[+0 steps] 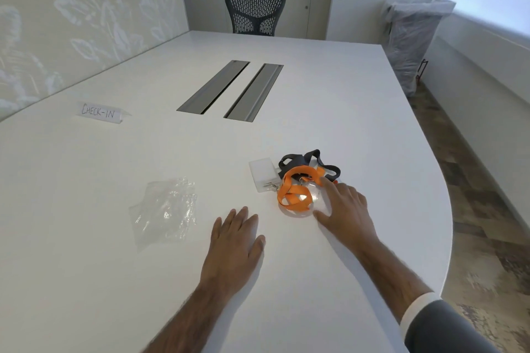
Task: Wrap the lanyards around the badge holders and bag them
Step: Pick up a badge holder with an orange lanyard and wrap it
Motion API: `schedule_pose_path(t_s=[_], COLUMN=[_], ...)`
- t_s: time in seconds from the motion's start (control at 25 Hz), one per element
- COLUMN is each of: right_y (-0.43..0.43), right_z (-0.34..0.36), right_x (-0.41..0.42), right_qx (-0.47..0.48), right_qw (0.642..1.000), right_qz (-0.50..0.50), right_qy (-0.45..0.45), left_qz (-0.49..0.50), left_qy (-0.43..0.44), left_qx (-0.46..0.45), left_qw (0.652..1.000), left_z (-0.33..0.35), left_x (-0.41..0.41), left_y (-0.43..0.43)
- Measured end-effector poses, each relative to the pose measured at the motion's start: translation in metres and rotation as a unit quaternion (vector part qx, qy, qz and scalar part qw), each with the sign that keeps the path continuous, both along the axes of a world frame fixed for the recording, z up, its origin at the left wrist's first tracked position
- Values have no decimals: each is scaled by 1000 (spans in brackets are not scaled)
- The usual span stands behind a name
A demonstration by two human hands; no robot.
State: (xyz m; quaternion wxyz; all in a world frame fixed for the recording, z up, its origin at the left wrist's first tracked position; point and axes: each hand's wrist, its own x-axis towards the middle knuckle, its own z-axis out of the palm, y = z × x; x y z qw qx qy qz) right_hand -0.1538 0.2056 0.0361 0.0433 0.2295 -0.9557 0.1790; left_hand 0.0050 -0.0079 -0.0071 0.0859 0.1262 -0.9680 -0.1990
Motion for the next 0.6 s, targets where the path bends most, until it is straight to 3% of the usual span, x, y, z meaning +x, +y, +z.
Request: schedule_pose_path(t_s=[0.32, 0.48, 0.6], right_y=[-9, -15, -21], right_z=[77, 122, 147], right_x=[5, 5, 1], right_qx=[-53, -138, -188], right_qw=[996, 988, 980], right_qz=[2, -21, -29], right_qy=[70, 65, 58], left_qz=[-13, -43, -16], left_qy=[184, 227, 198], left_qx=[175, 302, 380], left_qw=[967, 925, 903], left_z=[52, 107, 145], left_x=[-25, -48, -67], left_y=[9, 36, 51])
